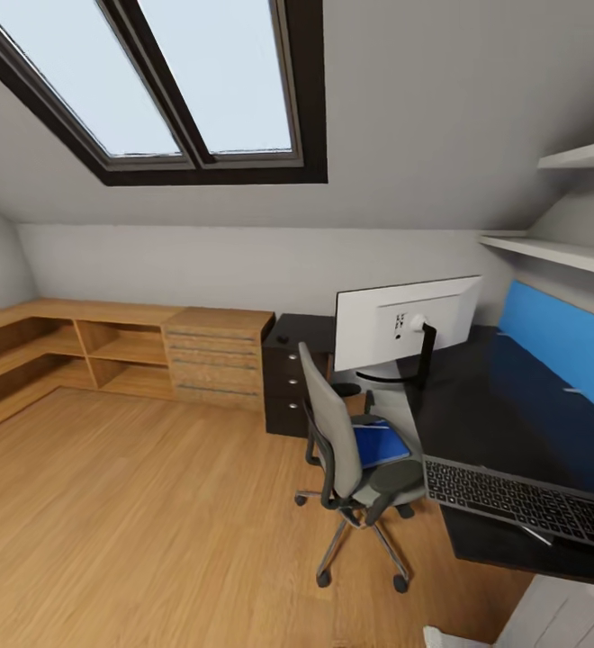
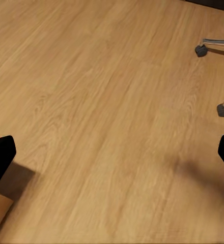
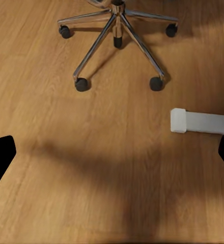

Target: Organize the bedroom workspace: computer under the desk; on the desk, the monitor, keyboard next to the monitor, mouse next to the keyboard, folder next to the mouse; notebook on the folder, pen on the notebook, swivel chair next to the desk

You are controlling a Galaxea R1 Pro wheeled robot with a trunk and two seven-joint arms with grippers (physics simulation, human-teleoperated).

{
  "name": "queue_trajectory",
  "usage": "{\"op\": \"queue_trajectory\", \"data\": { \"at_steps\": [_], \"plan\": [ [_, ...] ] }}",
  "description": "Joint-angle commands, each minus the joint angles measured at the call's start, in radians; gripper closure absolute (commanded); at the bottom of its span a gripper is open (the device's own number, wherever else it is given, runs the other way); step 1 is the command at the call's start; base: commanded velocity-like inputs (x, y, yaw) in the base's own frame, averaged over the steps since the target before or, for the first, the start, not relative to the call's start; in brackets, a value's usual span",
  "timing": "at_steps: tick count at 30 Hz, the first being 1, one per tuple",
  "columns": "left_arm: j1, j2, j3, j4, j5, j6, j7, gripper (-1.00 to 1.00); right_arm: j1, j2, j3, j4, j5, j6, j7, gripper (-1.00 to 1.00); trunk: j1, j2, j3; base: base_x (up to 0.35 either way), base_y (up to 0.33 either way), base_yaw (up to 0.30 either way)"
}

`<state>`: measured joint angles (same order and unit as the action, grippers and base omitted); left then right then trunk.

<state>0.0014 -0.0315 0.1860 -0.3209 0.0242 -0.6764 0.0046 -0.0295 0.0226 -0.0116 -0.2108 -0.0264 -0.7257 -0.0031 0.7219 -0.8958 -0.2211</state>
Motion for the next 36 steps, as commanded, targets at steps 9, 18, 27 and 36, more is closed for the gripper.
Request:
{"op": "queue_trajectory", "data": {
  "at_steps": [9,18,27,36],
  "plan": [
    [0.0,-0.001,0.002,0.002,0.005,0.003,0.004,-1.0,-0.001,0.0,-0.001,0.001,-0.002,-0.003,0.0,-1.0,0.035,-0.064,-0.03,0.0,0.0,-0.263],
    [0.0,0.0,0.001,0.003,0.004,0.004,0.006,-1.0,-0.001,0.001,-0.001,0.002,-0.003,-0.003,0.0,-1.0,0.069,-0.127,-0.058,0.0,0.0,-0.1],
    [0.0,0.001,0.001,0.003,0.004,0.004,0.006,-1.0,-0.001,0.002,-0.002,0.004,-0.004,0.0,-0.001,-1.0,0.104,-0.19,-0.086,0.0,0.0,-0.007],
    [0.0,0.0,0.001,0.003,0.003,0.004,0.005,-1.0,-0.001,0.002,-0.001,0.004,-0.002,-0.003,0.0,-1.0,0.138,-0.253,-0.114,0.0,0.0,-0.012]
  ]
}}
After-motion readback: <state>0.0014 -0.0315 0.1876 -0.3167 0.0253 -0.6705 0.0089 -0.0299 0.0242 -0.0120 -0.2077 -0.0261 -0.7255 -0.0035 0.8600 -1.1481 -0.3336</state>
